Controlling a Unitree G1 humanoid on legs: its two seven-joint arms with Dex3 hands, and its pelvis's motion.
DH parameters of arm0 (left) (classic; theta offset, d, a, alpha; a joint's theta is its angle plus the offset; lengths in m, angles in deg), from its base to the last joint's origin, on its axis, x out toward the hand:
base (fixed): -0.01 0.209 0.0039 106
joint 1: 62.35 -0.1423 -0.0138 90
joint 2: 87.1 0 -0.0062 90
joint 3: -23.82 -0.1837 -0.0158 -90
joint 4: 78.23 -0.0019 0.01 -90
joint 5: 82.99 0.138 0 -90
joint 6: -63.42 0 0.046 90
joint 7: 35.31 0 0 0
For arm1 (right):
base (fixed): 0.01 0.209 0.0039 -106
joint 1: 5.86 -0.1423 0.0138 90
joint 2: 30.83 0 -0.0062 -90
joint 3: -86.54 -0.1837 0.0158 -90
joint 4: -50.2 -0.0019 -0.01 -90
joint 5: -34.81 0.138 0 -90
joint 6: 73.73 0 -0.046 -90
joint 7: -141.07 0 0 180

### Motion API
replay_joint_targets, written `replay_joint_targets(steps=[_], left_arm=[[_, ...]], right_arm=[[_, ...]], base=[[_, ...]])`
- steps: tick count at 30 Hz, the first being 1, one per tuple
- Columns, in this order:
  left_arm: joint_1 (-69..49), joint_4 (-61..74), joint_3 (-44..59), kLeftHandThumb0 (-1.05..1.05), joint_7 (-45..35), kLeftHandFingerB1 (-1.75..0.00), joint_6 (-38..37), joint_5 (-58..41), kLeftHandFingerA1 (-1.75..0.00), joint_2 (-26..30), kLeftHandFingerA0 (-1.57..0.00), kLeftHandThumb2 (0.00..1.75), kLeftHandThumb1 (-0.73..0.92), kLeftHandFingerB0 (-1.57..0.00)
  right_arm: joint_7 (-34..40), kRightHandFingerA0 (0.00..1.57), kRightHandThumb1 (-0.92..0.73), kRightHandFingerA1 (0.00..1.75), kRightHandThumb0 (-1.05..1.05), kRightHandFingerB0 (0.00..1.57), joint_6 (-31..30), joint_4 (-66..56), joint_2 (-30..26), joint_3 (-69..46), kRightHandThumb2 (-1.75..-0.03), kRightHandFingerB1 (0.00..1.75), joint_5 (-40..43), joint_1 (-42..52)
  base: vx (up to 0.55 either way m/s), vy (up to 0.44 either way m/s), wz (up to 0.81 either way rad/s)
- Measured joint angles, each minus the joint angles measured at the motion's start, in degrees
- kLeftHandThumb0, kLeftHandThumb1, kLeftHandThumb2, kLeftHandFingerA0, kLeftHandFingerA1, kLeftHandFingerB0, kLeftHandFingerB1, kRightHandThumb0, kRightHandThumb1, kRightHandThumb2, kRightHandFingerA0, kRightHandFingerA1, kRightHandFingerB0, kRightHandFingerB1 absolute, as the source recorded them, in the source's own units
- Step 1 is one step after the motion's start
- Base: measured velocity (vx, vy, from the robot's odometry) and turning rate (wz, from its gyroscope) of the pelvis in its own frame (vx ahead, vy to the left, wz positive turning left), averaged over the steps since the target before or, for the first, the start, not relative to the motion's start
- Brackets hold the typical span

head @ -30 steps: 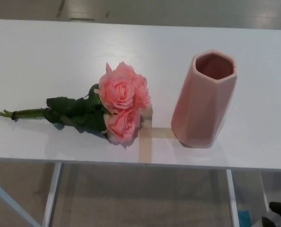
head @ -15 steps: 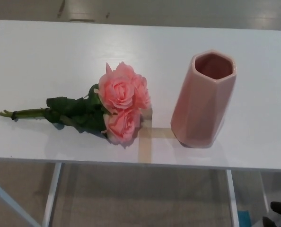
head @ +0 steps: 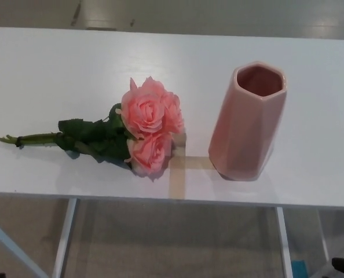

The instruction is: Use the left hand to pick up the rose and then lift and insert it into the pink vase.

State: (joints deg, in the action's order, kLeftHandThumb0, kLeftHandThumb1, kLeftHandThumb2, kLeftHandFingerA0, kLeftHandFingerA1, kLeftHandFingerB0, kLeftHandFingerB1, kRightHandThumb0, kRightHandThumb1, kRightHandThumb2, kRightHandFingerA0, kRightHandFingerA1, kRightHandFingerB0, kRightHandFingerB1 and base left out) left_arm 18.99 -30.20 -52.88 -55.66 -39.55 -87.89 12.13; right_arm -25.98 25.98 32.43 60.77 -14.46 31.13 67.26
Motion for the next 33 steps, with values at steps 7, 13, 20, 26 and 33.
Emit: replay_joint_targets(steps=[7, 13, 20, 26, 33], left_arm=[[-9.6, 16.8, -1.9, -0.58, -4.9, -0.34, 0.0, -2.4, -0.38, 0.5, -0.08, 0.67, 0.42, -0.1], [-17.7, 32.0, -3.2, -0.56, -8.8, -0.36, 0.0, -4.8, -0.32, 1.9, -0.06, 0.68, 0.37, -0.11], [-24.6, 48.2, -3.0, -0.56, -12.1, -0.32, -0.1, -7.7, -0.29, 4.7, -0.03, 0.73, 0.36, -0.1], [-29.1, 62.4, 0.1, -0.62, -13.7, -0.27, -0.2, -11.7, -0.28, 5.8, -0.06, 0.54, 0.41, -0.15], [-29.8, 78.6, 6.6, -0.54, -13.9, -0.27, -0.7, -17.1, -0.25, 6.5, -0.05, 0.53, 0.39, -0.17]], right_arm=[[0.0, 0.76, -0.58, 0.54, -0.21, 0.55, 0.0, 0.0, 0.0, 0.5, -0.55, 0.45, -0.1, 0.1], [0.0, 0.77, -0.58, 0.54, -0.21, 0.55, 0.0, 0.0, 0.0, 1.0, -0.55, 0.44, -0.2, 0.1], [-0.2, 0.69, -0.56, 0.51, -0.23, 0.51, -0.1, 0.0, -0.1, 1.7, -0.56, 0.43, -0.3, 0.1], [-0.7, 0.64, -0.56, 0.49, -0.24, 0.51, -0.2, 0.0, -0.3, 2.6, -0.56, 0.43, -0.4, 0.0], [-1.7, 0.64, -0.57, 0.49, -0.25, 0.51, -0.4, 0.2, -0.7, 4.0, -0.56, 0.43, -0.4, 0.0]], base=[[0.0, 0.0, 0.0], [0.0, 0.0, 0.0], [0.0, 0.0, 0.0], [0.0, 0.0, 0.0], [0.0, 0.0, 0.0]])
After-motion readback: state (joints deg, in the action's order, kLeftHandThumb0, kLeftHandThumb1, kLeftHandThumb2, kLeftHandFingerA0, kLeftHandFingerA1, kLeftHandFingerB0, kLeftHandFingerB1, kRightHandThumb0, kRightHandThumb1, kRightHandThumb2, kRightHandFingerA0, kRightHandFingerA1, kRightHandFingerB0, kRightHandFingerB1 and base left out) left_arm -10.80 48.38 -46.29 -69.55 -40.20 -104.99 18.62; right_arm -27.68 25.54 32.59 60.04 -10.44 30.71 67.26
